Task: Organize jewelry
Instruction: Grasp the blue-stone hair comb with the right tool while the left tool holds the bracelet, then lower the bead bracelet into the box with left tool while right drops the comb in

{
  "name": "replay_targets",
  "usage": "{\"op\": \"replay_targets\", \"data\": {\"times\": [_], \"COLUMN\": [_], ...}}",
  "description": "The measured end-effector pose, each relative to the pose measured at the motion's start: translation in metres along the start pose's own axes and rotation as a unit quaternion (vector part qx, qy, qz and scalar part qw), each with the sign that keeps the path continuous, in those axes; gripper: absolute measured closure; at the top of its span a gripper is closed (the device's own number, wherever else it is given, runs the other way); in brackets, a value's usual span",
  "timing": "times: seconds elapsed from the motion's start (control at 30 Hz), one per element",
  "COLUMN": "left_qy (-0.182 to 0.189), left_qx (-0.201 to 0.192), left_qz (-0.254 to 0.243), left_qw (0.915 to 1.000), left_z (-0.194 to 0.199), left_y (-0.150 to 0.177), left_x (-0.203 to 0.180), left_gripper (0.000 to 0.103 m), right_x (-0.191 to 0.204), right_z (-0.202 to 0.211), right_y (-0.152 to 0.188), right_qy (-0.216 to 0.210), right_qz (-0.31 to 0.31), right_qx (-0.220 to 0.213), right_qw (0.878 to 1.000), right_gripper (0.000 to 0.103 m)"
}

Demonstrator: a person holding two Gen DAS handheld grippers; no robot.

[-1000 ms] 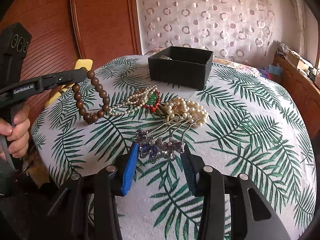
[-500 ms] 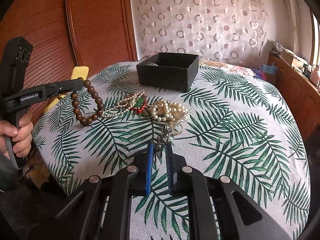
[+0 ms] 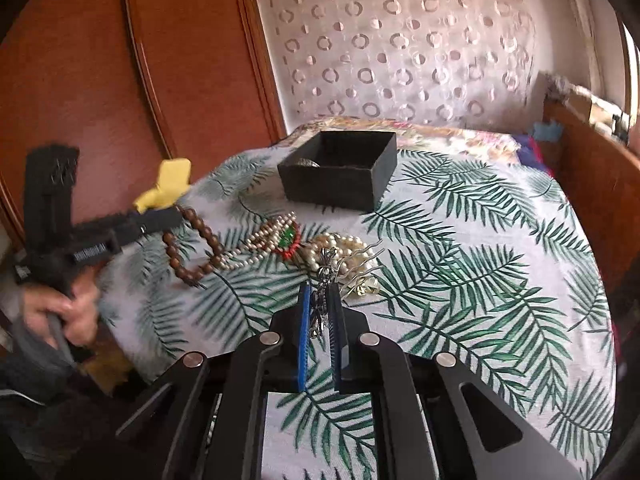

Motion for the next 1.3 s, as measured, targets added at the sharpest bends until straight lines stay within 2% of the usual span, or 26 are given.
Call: {"op": "replay_targets", "data": {"times": [0.27, 0.43, 0.87, 1.3], "left_qy": [0.002, 0.004, 0.005, -0.025], "left_qx": [-0.004, -0.009, -0.043, -0.066], "left_qz": [0.004, -0.005, -0.043, -0.045], "left_qw": [1.0000, 0.9999, 0.9981, 0.9965], "left_z": [0.005, 0.008, 0.018, 0.011], "left_y": [-0.001, -0.010, -0.063, -0.125], "left_x": [0.003, -0.002, -0.023, -0.007], "left_gripper": [0.091, 0.091, 0.091, 0.091], "right_x": [0.002, 0.007, 0.007, 0.018], "right_z": [0.011, 0.015, 0.004, -0.004], "right_y": [-0.021, -0.034, -0.068, -0.129], "right_qy": [-0.012, 0.005, 0.029, 0.033], "right_qz": [0.002, 0.020, 0.050, 0.095], "right_qx": [-0.003, -0.014, -0.025, -0.059], "right_qw": [1.000, 1.000, 0.998, 0.993], "right_gripper": [0.093, 0.093, 0.093, 0.093]}}
Point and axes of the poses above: each gripper's, at about its wrist camera, not at the fingertips, and z roughly against the way its jaws point, x to its left, y to its underside, the point moved 6 cm from there along -z, roughly the way its jaws point, and after that the axes turned 14 degrees about x, right-handed, at the moved point
